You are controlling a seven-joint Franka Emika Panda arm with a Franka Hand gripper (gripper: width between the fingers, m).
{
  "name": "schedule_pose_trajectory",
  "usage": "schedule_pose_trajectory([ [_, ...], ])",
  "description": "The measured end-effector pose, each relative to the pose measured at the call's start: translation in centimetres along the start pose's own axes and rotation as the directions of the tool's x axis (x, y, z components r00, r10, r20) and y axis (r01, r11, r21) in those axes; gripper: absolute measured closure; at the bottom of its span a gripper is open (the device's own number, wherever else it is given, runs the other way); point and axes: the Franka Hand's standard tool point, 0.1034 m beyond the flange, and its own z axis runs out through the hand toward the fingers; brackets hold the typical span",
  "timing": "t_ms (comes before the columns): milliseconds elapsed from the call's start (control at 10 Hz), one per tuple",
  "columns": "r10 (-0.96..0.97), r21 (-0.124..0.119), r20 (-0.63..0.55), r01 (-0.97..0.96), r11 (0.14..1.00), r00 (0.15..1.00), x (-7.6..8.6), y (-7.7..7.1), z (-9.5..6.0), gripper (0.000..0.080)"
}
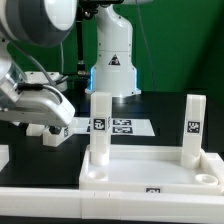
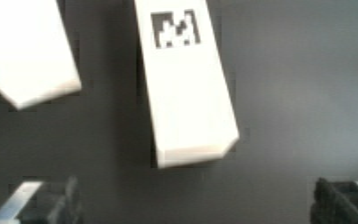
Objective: Assemble desk
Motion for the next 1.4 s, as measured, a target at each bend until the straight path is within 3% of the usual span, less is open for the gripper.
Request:
schedule_pose_trajectory([
  [400,0.014,0.007,0.209,-0.016,1.000,0.978,0.2,0.6,1.3,0.0151],
  [600,0.034,0.002,0.311,-0.036,0.999,0.950,-0.8,0.0,2.7,0.0151],
  [900,0.025,-0.009,0.317,-0.023,1.000,0.948,-0.4,-0.7,3.8,0.0151],
  [1400,0.029,-0.014,0.299,-0.026,1.000,0.954,0.0,-0.5,4.5,0.0164],
])
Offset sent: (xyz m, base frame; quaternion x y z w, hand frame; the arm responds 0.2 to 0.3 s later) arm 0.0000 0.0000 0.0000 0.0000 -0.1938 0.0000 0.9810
